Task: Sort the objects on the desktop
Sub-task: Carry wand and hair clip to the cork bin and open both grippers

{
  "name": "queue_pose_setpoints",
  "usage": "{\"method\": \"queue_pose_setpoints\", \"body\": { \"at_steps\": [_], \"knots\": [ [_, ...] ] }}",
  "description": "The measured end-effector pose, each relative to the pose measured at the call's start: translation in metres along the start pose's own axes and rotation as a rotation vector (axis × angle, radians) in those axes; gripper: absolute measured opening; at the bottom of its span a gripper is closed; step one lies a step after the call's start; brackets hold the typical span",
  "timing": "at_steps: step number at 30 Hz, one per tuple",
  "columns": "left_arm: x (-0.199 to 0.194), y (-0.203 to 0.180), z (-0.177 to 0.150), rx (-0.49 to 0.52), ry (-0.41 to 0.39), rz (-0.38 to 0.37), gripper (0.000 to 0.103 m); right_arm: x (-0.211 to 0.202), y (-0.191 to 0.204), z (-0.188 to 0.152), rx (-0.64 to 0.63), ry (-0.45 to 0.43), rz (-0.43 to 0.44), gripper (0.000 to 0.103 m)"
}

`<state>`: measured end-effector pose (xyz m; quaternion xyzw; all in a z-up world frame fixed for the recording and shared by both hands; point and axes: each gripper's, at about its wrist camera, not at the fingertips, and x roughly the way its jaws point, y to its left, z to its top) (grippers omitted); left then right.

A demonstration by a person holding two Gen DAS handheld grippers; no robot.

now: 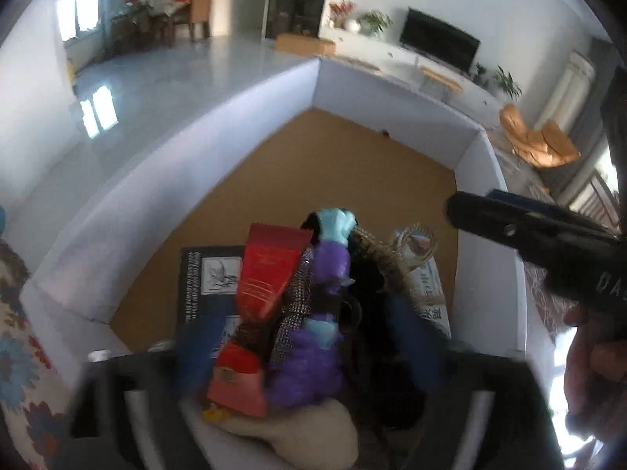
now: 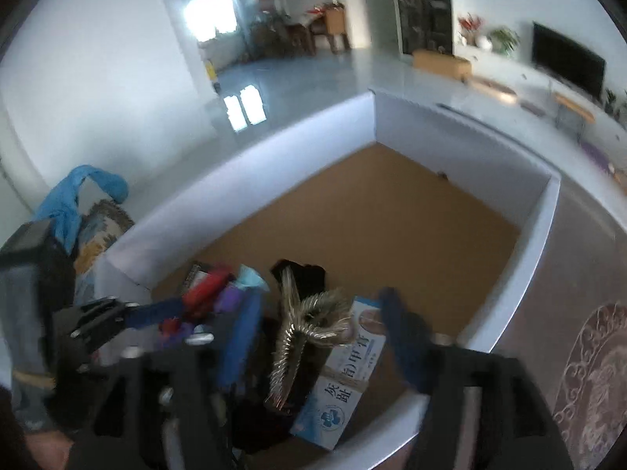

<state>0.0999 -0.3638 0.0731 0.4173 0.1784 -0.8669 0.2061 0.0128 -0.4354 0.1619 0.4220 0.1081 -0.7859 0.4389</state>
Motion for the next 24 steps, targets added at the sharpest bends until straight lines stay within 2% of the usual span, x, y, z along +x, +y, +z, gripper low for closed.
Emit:
{"method": "queue_pose_setpoints", "body": {
  "at_steps": [1, 3, 5, 7, 10, 15, 18, 21, 24],
  "knots": [
    [-0.005, -0.002, -0.001, 0.002, -0.026, 0.012, 0.093, -0.006, -0.004, 0.000, 0.018, -0.017, 0.009, 0.078],
    [-0.020, -0.006, -0.001, 0.007, -0.080, 0.038, 0.093, -0.019, -0.010, 0.001, 0.034, -0.054, 0.006, 0.089],
    [-0.033, -0.007, -0.002, -0.011, -0.144, 0.063, 0.093, -0.038, -0.013, 0.001, 0.031, -0.093, -0.028, 0.097],
    [-0.042, -0.012, -0.002, -0.031, -0.184, 0.090, 0.101, -0.053, -0.017, -0.007, 0.027, -0.108, -0.075, 0.102],
    [-0.042, -0.023, -0.005, -0.011, -0.161, 0.084, 0.103, -0.060, -0.022, -0.033, 0.011, -0.090, -0.149, 0.103],
    [-0.048, -0.043, -0.006, -0.001, -0.155, 0.170, 0.103, -0.058, -0.032, -0.058, 0.003, -0.005, -0.143, 0.103],
    [-0.052, -0.047, -0.004, -0.024, -0.151, 0.234, 0.103, -0.063, -0.031, -0.061, -0.014, 0.002, -0.132, 0.103],
    [-0.064, -0.048, -0.005, -0.028, -0.189, 0.312, 0.103, -0.068, -0.029, -0.056, -0.037, -0.016, -0.141, 0.103],
    [-0.074, -0.046, -0.006, -0.042, -0.211, 0.334, 0.103, -0.071, -0.028, -0.054, -0.054, -0.022, -0.153, 0.103]
  ]
}}
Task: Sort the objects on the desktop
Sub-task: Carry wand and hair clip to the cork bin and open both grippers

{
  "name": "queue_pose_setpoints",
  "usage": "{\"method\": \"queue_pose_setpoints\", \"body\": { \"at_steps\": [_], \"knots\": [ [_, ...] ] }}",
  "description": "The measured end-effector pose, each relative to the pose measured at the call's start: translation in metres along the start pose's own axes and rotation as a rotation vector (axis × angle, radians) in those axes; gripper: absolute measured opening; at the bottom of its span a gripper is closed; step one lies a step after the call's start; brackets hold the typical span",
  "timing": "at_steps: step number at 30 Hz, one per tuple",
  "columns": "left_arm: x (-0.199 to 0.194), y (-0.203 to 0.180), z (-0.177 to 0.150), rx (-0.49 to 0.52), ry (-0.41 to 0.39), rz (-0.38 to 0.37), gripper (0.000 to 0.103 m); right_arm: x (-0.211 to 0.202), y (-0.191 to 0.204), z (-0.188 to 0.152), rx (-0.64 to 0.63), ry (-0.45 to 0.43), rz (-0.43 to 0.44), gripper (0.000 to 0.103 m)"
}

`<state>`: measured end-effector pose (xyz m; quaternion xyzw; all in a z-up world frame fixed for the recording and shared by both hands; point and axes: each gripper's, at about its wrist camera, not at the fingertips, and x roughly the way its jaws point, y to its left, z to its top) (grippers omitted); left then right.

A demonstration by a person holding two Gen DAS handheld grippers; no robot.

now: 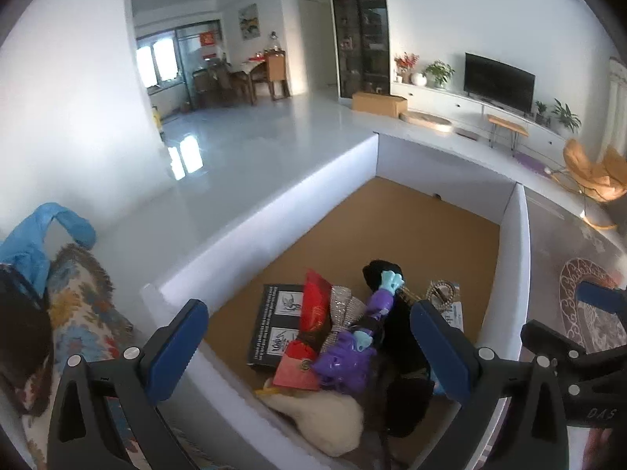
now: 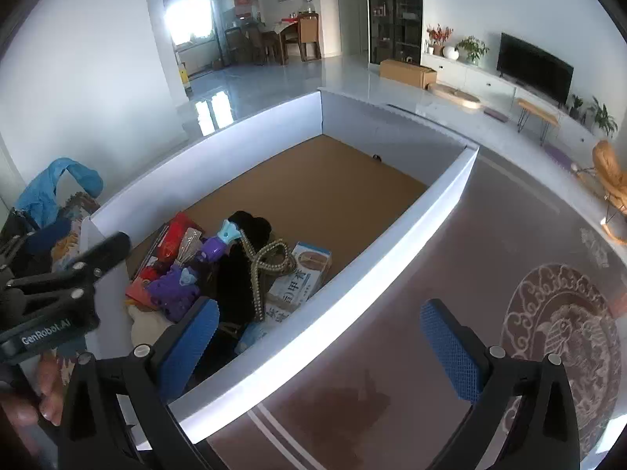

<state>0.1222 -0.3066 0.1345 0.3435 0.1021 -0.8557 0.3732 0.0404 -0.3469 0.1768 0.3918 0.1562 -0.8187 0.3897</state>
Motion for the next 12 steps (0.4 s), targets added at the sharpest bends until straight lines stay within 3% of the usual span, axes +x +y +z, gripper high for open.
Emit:
{"method": "queue_pose_setpoints", "body": {
  "at_steps": [5, 8, 12],
  "knots": [
    [-0.002, 0.008, 0.001, -0.041, 0.002, -0.008, 0.103, -0.001, 0.006, 0.001, -0.024, 0.006, -0.002, 0.103],
    [0.005, 0.016, 0.002, -0.096, 0.053, -0.002, 0.103, 0.001, 0.009, 0.001, -0.032, 0.012, 0.001, 0.103],
    [-0.008, 0.025, -0.001, -0.145, -0.023, 0.015, 0.103, 0.001, 0.012, 0.003, -0.040, 0.009, 0.005, 0.103]
  ]
}}
